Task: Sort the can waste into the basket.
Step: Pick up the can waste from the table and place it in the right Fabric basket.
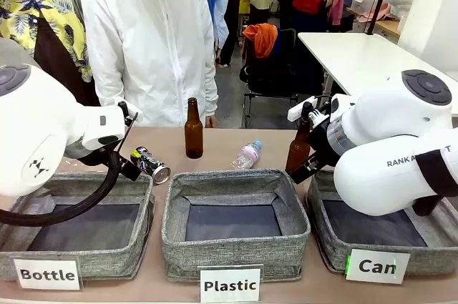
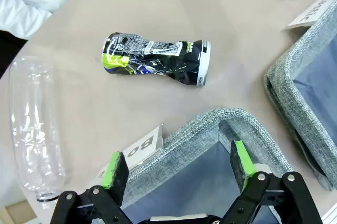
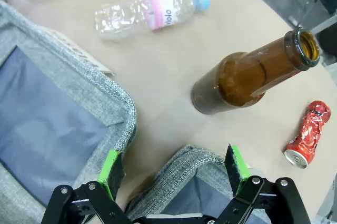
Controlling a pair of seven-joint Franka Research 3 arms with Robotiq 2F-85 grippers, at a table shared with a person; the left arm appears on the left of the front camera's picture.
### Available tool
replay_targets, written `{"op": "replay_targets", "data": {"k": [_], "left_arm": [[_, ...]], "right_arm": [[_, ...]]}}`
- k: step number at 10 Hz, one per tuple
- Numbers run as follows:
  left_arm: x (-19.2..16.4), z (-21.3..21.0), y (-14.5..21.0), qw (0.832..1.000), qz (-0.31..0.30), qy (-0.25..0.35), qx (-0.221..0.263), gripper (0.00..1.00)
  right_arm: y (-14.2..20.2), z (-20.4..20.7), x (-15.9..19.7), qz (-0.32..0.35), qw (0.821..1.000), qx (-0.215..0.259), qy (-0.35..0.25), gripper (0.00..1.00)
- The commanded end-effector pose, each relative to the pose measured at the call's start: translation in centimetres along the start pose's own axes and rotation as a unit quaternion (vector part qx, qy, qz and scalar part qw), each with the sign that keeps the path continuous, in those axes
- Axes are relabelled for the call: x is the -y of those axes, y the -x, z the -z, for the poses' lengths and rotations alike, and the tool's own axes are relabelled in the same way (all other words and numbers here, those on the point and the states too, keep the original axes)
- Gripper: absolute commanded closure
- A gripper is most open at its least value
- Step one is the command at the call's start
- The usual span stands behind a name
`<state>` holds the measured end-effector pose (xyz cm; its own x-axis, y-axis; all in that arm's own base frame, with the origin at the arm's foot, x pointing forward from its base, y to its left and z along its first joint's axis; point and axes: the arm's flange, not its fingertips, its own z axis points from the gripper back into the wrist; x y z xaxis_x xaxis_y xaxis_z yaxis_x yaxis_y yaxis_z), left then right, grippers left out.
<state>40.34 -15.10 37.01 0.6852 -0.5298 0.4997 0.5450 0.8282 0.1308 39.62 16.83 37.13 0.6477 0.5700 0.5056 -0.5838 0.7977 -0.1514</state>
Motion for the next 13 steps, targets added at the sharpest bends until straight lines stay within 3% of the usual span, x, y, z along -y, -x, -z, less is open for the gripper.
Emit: {"op": "replay_targets", "data": {"k": [1,13], "left_arm": [[0.0,-0.01,0.0,1.0,0.0,0.0,0.0,0.0],[0.0,-0.01,0.0,1.0,0.0,0.0,0.0,0.0]], "right_arm": [[0.0,0.0,0.0,0.0,1.0,0.0,0.0,0.0],[0.0,0.0,-0.01,-0.001,1.0,0.0,0.0,0.03]]}}
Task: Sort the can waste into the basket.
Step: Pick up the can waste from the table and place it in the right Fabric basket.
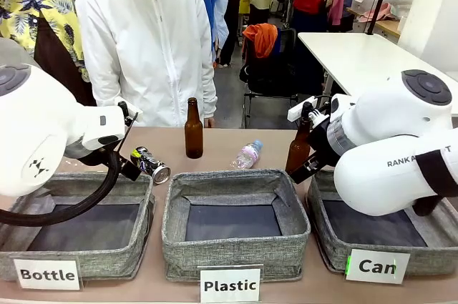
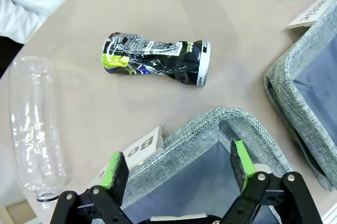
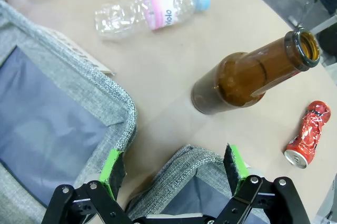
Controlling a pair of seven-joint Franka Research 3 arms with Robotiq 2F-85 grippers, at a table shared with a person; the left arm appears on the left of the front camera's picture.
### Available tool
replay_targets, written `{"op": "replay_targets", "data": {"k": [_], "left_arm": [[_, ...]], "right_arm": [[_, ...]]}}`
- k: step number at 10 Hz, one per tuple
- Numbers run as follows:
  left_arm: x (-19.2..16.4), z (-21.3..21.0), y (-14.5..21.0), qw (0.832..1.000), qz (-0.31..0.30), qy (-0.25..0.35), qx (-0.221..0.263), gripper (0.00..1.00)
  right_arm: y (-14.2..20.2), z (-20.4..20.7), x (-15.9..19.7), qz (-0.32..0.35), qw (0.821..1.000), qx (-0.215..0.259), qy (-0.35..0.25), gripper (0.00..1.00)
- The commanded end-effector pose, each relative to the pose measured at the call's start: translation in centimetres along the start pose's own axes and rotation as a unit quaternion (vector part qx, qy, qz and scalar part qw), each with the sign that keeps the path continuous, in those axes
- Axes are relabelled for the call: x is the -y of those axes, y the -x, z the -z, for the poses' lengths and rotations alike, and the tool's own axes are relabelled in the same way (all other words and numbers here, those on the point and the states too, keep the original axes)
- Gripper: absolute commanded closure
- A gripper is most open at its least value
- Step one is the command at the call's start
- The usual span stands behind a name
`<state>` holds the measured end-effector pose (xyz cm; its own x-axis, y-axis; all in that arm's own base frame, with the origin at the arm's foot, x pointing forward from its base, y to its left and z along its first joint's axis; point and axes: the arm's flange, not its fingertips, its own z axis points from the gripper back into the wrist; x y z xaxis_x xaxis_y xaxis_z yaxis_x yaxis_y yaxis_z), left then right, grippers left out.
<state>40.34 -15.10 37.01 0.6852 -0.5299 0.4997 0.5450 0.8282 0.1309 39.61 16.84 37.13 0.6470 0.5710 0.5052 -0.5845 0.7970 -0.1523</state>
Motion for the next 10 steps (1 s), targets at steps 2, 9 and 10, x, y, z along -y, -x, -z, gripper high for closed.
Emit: {"op": "replay_targets", "data": {"k": [2,9,10], "left_arm": [[0.8,-2.7,-0.5,0.998,0.026,0.056,0.029,0.0],[-3.3,-20.1,3.4,0.898,-0.124,0.421,-0.038,0.0],[-8.0,-19.8,5.9,0.864,-0.194,0.466,0.002,0.0]], "right_arm": [[-1.1,-3.5,1.4,-0.013,1.0,0.003,-0.026,0.0],[3.7,-18.2,10.5,0.273,0.881,0.001,-0.387,0.0],[6.7,-18.0,14.3,0.334,0.838,0.032,-0.43,0.0]]}}
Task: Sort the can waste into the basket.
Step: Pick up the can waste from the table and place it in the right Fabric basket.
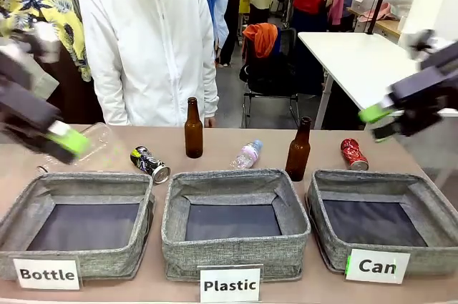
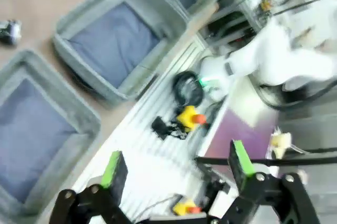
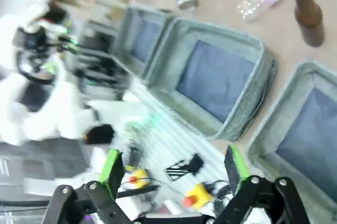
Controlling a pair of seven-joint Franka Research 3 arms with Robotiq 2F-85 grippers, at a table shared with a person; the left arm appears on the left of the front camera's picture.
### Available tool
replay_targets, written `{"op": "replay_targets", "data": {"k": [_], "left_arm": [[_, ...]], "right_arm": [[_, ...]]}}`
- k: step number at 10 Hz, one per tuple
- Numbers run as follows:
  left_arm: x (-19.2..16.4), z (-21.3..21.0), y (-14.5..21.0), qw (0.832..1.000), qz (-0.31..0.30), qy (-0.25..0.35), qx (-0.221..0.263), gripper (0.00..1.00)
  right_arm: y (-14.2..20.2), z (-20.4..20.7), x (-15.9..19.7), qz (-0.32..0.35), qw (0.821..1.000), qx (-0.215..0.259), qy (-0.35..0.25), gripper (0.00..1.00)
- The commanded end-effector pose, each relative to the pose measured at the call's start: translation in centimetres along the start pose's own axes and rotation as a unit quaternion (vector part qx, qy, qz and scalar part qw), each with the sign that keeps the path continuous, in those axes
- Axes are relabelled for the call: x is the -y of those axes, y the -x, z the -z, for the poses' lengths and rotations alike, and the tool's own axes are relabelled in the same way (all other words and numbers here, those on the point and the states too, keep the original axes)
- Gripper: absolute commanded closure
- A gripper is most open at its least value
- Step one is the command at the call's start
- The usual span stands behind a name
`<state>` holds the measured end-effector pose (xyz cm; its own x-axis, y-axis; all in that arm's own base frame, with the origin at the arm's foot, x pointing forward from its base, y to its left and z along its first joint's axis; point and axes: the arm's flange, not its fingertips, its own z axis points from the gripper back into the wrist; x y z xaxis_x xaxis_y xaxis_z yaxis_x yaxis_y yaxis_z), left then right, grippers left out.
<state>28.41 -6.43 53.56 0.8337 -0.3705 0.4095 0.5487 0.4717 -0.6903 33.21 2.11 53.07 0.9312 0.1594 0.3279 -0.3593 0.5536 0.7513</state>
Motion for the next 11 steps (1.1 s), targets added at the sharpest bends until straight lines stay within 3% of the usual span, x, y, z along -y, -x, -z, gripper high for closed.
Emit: {"op": "replay_targets", "data": {"k": [1,4,7,8,9,10,11], "left_arm": [[-8.6,-5.6,2.0,0.982,-0.132,0.089,0.105,0.0],[-15.3,-7.5,7.7,0.923,-0.241,0.17,0.245,0.0],[-15.1,-5.3,9.0,0.885,-0.292,0.173,0.318,0.0],[-13.9,-4.3,8.3,0.879,-0.31,0.151,0.33,0.0],[-12.8,-3.5,7.2,0.889,-0.288,0.101,0.34,0.0],[-19.1,-9.9,6.9,0.884,-0.302,0.171,0.314,0.0],[-19.1,-9.9,6.9,0.884,-0.302,0.171,0.314,0.0]], "right_arm": [[1.0,-4.9,8.5,0.112,0.986,0.09,-0.084,0.0],[4.7,-9.5,16.2,0.193,0.949,0.191,-0.164,0.0],[6.5,-10.6,18.8,0.229,0.929,0.235,-0.172,0.0],[6.6,-10.5,18.9,0.236,0.926,0.239,-0.171,0.0],[6.3,-10.3,18.6,0.238,0.927,0.266,-0.119,0.0],[7.1,-10.6,19.5,0.246,0.925,0.233,-0.171,0.0],[7.1,-10.6,19.5,0.246,0.925,0.233,-0.171,0.0]]}}
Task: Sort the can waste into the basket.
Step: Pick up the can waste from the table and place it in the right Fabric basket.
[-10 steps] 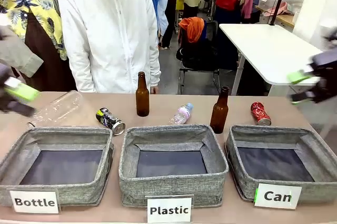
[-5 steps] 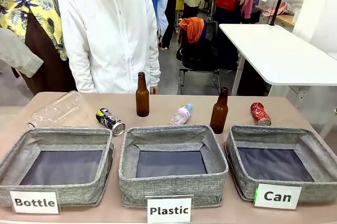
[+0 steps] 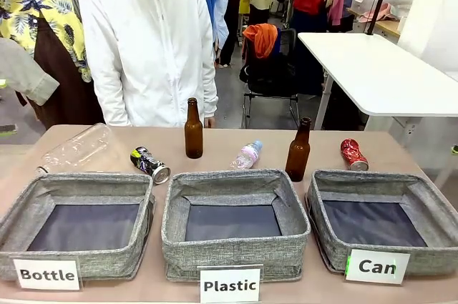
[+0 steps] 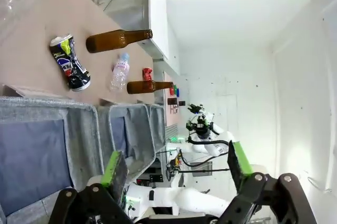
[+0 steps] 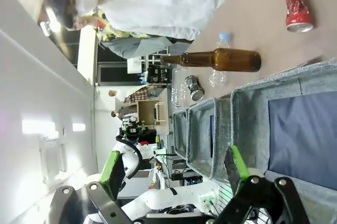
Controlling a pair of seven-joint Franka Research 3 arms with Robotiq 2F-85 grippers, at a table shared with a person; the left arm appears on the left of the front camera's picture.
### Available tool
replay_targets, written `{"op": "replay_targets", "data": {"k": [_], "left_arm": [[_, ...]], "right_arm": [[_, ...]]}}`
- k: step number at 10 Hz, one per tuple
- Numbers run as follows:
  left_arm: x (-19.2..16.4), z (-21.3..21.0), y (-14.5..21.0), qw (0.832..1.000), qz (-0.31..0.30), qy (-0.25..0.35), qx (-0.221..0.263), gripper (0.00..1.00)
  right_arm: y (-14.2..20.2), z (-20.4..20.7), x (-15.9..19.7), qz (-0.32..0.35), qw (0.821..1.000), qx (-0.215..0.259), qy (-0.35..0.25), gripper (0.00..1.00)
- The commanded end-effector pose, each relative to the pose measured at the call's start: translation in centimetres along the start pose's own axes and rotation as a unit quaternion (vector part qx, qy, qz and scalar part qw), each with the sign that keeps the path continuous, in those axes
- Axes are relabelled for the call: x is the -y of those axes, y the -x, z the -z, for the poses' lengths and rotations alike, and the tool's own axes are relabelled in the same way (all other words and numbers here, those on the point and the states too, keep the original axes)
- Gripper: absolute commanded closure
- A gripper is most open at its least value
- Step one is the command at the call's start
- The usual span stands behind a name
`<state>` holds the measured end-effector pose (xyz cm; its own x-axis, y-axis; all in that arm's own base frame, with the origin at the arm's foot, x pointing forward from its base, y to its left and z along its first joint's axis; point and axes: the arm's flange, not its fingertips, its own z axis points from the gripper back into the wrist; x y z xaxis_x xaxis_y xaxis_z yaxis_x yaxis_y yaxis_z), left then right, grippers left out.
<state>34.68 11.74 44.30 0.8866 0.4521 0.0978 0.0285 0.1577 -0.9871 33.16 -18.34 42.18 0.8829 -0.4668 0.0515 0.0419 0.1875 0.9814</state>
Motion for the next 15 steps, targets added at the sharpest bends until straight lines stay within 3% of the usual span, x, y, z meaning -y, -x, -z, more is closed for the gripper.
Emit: {"op": "replay_targets", "data": {"k": [1,3,5,7,8,9,10,11,12,15], "left_arm": [[-1.0,-1.5,0.3,1.0,-0.008,0.016,-0.012,0.0],[-0.5,-0.6,0.1,1.0,-0.008,0.007,-0.003,0.0],[2.1,-0.3,0.8,0.995,0.031,-0.088,0.046,0.0],[4.5,3.2,0.4,0.975,0.1,-0.2,0.017,0.0],[5.4,6.1,0.0,0.955,0.143,-0.257,-0.027,0.0],[6.2,9.5,-0.3,0.932,0.182,-0.312,-0.034,0.0],[6.5,12.1,-0.4,0.909,0.231,-0.34,-0.073,0.0],[6.3,15.3,-0.3,0.882,0.282,-0.365,-0.098,0.0],[6.0,18.1,0.1,0.856,0.318,-0.377,-0.156,0.0],[4.3,24.7,0.5,0.787,0.36,-0.404,-0.296,0.0]], "right_arm": [[0.1,-0.2,0.1,0.0,1.0,-0.006,-0.014,0.0],[0.1,-0.2,0.1,0.0,1.0,-0.006,-0.014,0.0],[0.1,-0.2,0.1,0.0,1.0,-0.006,-0.014,0.0],[0.1,-0.2,0.1,0.0,1.0,-0.006,-0.014,0.0],[0.1,-0.2,0.1,0.0,1.0,-0.006,-0.014,0.0],[0.1,-0.2,0.1,0.0,1.0,-0.006,-0.014,0.0],[0.1,-0.2,0.1,0.0,1.0,-0.006,-0.014,0.0],[0.1,-0.2,0.1,0.0,1.0,-0.006,-0.014,0.0],[0.1,-0.2,0.1,0.0,1.0,-0.006,-0.014,0.0],[0.1,-0.2,0.1,0.0,1.0,-0.006,-0.014,0.0]]}}
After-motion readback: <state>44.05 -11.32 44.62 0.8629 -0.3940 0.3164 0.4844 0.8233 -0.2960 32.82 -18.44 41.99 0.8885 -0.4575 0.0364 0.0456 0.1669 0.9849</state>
